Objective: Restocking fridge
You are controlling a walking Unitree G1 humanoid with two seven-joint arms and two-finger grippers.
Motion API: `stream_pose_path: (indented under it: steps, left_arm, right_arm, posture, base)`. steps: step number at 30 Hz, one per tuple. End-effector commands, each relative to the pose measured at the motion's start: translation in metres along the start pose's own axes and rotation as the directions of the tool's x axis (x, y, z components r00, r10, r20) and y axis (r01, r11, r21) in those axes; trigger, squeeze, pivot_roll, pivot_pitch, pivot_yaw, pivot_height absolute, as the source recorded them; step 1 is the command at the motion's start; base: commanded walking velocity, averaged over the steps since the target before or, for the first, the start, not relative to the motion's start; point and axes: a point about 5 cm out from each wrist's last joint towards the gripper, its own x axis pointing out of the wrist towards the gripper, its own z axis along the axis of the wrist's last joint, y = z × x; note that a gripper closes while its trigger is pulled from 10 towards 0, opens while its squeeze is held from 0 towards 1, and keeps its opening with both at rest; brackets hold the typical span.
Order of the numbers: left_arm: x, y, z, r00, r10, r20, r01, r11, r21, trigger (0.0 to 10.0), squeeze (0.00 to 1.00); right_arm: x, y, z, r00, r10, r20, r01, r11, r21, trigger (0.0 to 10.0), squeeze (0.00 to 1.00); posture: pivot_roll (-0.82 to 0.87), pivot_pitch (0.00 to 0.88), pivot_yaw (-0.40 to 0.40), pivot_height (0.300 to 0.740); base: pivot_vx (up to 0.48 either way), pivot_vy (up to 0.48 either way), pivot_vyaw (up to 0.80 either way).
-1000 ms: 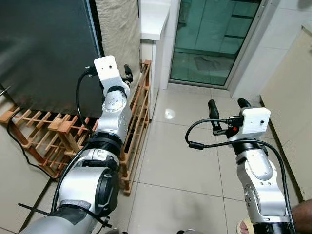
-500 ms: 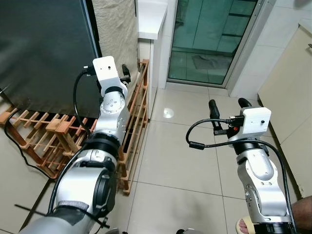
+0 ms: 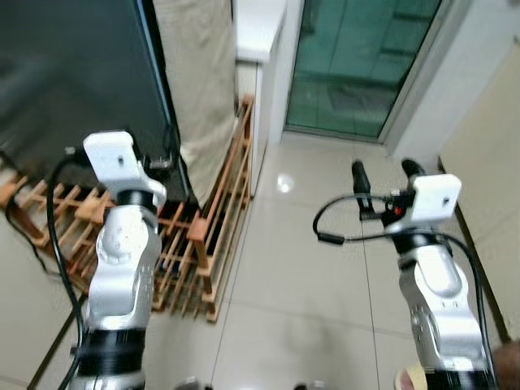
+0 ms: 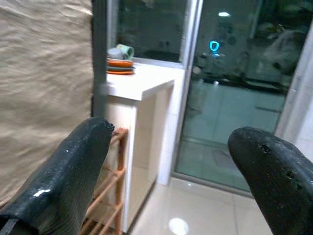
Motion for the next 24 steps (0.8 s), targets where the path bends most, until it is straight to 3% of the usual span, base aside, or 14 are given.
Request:
stream_pose_path:
  steps: [1,11,19,24]
  left_arm:
    - [0.0,-0.004,0.003,1.0,-0.012,-0.011,0.013,1.0,0.003,10.0,0.0]
    - [-0.008,-0.012,-0.006,0.993,-0.03,-0.111,0.033,0.999,0.034,10.0,0.0]
    - [-0.001,-0.023,-0.012,0.989,-0.03,-0.145,0.033,0.999,0.019,10.0,0.0]
    - [0.002,-0.021,-0.018,0.984,-0.007,-0.177,0.01,1.0,0.02,10.0,0.0]
  right_arm:
    - [0.0,-0.001,-0.003,1.0,0.0,-0.019,0.0,1.0,0.001,10.0,0.0]
    - [0.003,-0.002,-0.001,1.0,-0.01,-0.002,0.01,1.0,0.003,10.0,0.0]
    - [0.001,-0.002,-0.007,0.999,-0.018,-0.027,0.018,1.0,0.007,10.0,0.0]
    - [0.002,-0.002,-0.008,0.999,-0.021,-0.033,0.021,1.0,0.014,10.0,0.0]
  posture:
    - [-0.06,0.0,-0.048,0.74]
    - [-0.07,0.0,-0.04,0.74]
    - [-0.07,0.0,-0.034,0.74]
    - [-0.07,0.0,-0.034,0.74]
  base:
    - [0.0,0.0,0.0]
    - [0.0,0.0,0.54]
    - [0.0,0.0,0.48]
    - [0.0,0.0,0.45]
